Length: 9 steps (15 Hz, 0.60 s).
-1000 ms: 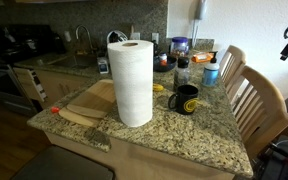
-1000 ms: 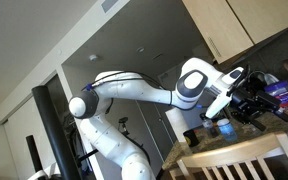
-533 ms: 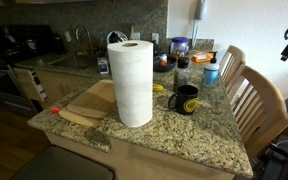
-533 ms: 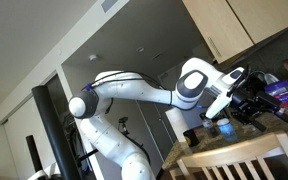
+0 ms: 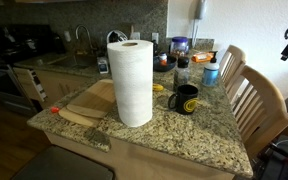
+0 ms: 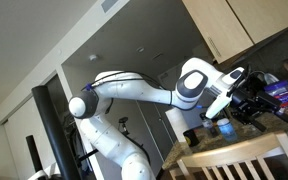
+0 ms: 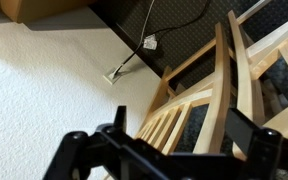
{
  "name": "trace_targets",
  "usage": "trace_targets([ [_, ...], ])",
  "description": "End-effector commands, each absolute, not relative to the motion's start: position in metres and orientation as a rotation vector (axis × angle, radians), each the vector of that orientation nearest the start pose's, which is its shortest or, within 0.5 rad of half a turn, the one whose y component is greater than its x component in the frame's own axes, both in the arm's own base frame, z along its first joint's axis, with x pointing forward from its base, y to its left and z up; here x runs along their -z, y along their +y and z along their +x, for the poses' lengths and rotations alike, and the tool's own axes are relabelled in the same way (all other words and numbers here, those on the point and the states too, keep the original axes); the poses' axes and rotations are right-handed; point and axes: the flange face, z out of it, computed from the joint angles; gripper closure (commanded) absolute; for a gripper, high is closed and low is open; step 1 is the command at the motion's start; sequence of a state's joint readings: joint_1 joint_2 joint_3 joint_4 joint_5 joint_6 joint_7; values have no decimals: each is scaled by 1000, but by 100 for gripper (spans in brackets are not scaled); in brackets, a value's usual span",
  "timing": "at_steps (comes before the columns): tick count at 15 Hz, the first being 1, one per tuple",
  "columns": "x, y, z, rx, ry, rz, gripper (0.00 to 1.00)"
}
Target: Move the pump bottle to the right side of the countertop
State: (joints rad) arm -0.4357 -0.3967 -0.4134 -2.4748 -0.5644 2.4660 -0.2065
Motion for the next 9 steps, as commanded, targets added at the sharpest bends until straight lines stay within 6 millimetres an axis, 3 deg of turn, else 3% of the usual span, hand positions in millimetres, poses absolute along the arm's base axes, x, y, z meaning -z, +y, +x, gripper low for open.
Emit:
trace_targets([
  [1, -461, -346, 297, 341, 467, -3515, 0],
  [2, -461, -346, 297, 341, 467, -3515, 0],
  [4, -476, -348, 313, 372, 742, -3387, 0],
  [5, -487, -325, 324, 439, 772, -3333, 0],
  [6, -497, -288, 328, 535, 711, -3325, 0],
  [7, -504, -312, 343, 632, 535, -3372, 0],
  [9, -517, -301, 364, 724, 343, -3413, 0],
])
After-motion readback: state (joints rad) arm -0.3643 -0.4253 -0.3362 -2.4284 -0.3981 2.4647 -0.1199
